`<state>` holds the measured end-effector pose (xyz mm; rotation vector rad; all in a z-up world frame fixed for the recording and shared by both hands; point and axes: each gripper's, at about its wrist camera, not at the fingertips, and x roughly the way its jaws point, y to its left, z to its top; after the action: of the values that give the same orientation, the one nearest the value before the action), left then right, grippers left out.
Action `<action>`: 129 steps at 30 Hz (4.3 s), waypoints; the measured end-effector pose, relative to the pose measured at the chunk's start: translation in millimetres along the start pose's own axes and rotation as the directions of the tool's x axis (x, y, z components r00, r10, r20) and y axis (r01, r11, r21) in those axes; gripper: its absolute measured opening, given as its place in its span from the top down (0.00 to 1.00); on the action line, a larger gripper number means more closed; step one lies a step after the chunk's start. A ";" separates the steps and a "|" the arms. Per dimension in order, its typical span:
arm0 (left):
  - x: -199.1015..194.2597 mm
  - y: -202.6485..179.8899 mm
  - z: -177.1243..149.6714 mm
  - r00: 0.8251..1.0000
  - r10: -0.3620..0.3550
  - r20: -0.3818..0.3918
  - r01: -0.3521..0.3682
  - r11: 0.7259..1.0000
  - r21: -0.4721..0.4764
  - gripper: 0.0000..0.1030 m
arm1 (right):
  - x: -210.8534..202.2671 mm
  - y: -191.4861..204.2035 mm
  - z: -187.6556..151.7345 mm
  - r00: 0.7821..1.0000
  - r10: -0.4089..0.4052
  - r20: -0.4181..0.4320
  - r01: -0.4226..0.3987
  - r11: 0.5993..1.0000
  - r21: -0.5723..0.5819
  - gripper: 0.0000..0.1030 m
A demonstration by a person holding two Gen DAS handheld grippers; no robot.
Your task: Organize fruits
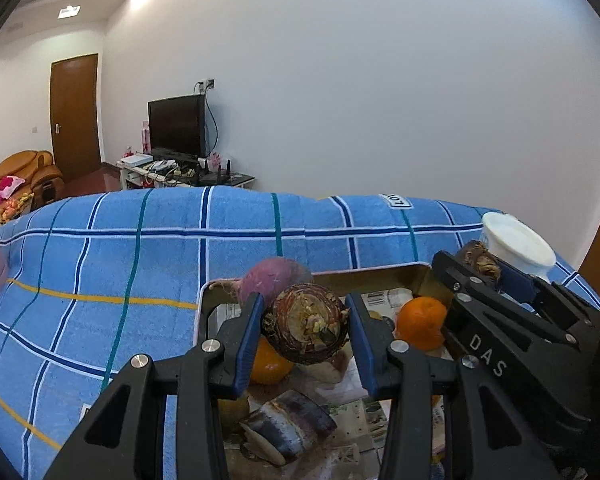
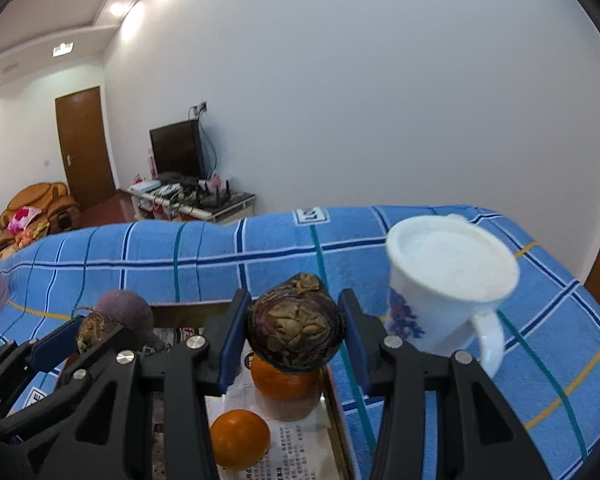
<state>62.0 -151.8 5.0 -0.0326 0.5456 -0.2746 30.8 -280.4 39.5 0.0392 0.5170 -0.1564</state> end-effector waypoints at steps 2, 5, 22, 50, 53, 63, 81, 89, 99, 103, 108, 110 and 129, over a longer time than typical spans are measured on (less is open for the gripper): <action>-0.6 -2.3 -0.7 1.000 0.013 0.004 -0.013 1.000 0.016 0.58 | 6.2 -1.1 -1.3 1.000 0.011 -0.025 -0.011 1.000 0.004 0.54; -1.4 -6.1 -2.5 1.000 0.029 0.011 -0.029 0.999 0.043 0.58 | 16.1 -4.9 -3.0 0.997 0.032 -0.070 -0.031 0.999 0.014 0.54; -13.7 6.5 1.2 0.999 0.031 0.041 -0.031 0.999 0.012 0.58 | 17.5 1.1 -6.7 0.978 0.181 -0.101 -0.185 0.982 -0.037 0.32; -20.8 -10.6 -10.5 0.994 0.085 0.063 -0.090 0.993 0.082 0.13 | -74.6 -29.3 -18.5 0.961 -0.015 0.277 -0.028 0.988 0.149 0.00; -29.9 -10.5 -13.0 0.990 0.105 0.094 -0.113 0.990 0.087 0.13 | -80.6 -21.3 -21.8 0.951 -0.023 0.307 -0.011 0.994 0.109 0.00; -59.1 -6.2 -25.2 0.968 0.165 0.188 -0.187 0.977 0.106 0.13 | -114.7 -14.6 -35.4 0.923 -0.044 0.383 0.012 0.996 0.085 0.00; -106.5 1.2 -49.1 0.962 0.129 0.241 -0.156 0.983 0.097 0.13 | -181.3 -4.9 -67.1 0.861 -0.124 0.493 0.076 0.990 0.116 0.00; -119.1 7.1 -56.1 0.962 0.112 0.250 -0.134 0.988 0.073 0.13 | -195.3 1.8 -73.5 0.833 -0.148 0.534 0.107 0.988 0.108 0.00; -119.3 7.7 -57.3 0.963 0.111 0.243 -0.133 0.988 0.075 0.13 | -195.1 1.1 -73.9 0.833 -0.158 0.530 0.114 0.987 0.116 0.00; -119.3 5.9 -57.0 0.963 0.112 0.245 -0.135 0.988 0.078 0.13 | -197.1 0.6 -74.7 0.831 -0.163 0.531 0.115 0.986 0.122 0.00; -119.6 6.6 -57.3 0.964 0.115 0.239 -0.136 0.988 0.073 0.13 | -198.3 1.3 -74.8 0.830 -0.165 0.533 0.118 0.986 0.121 0.00; -119.7 6.1 -56.8 0.964 0.116 0.238 -0.137 0.988 0.072 0.13 | -198.2 1.3 -74.8 0.830 -0.165 0.533 0.118 0.986 0.121 0.00; -118.7 6.6 -55.3 0.966 0.116 0.229 -0.137 0.988 0.077 0.13 | -197.8 0.1 -74.3 0.834 -0.170 0.526 0.123 0.985 0.125 0.00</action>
<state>-62.2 -111.5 17.3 0.0607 0.3081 -0.1681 -175.1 -247.2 73.0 0.0376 -0.0514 -0.3296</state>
